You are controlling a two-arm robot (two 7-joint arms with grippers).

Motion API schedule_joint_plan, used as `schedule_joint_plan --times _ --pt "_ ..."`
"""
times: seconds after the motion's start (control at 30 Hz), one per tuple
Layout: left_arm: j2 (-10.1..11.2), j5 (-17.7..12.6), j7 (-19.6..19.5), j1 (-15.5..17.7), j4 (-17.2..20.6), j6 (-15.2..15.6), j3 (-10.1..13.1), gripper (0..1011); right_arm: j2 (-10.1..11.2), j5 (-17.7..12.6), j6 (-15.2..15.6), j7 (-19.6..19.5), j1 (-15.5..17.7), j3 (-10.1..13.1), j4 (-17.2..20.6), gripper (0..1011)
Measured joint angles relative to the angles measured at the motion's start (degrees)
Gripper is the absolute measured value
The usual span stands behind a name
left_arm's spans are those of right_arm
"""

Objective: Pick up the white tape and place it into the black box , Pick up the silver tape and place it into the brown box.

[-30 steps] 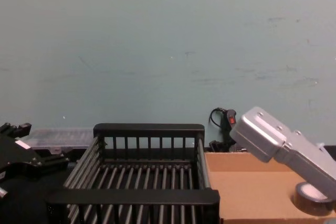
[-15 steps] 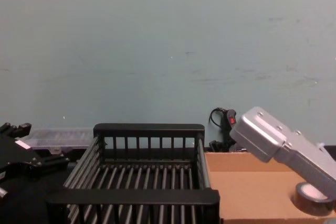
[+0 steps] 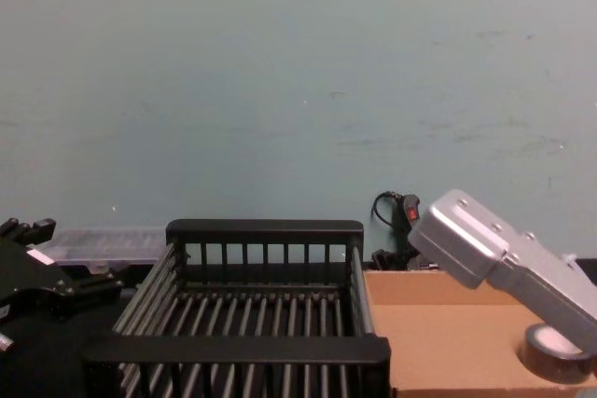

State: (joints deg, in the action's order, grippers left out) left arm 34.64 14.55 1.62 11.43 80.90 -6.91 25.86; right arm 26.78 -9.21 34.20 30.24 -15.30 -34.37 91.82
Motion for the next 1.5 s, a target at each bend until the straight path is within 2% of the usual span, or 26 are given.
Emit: schedule_joint_plan --times 0.2,0.5,0.87,1.17,1.5 --pt "0.00 0.00 0.00 0.00 0.00 0.00 0.00 1001 0.00 -0.02 -0.01 0.05 0.00 0.01 0.00 93" --pt "0.00 0.00 0.00 0.00 0.00 0.00 0.00 1001 0.63 -1.76 -1.91 1.43 0.04 0.51 1.14 93" --pt "0.00 0.00 0.00 0.00 0.00 0.00 0.00 1001 2.43 -3.64 -3.70 1.14 0.68 1.52 5.09 93" --pt "0.00 0.00 0.00 0.00 0.00 0.00 0.00 1001 4.13 -5.24 -6.12 -0.55 1.36 3.52 9.61 93" --pt "0.00 0.00 0.00 0.00 0.00 0.00 0.00 1002 4.28 -5.64 -7.89 -2.07 -0.10 4.60 10.88 93"
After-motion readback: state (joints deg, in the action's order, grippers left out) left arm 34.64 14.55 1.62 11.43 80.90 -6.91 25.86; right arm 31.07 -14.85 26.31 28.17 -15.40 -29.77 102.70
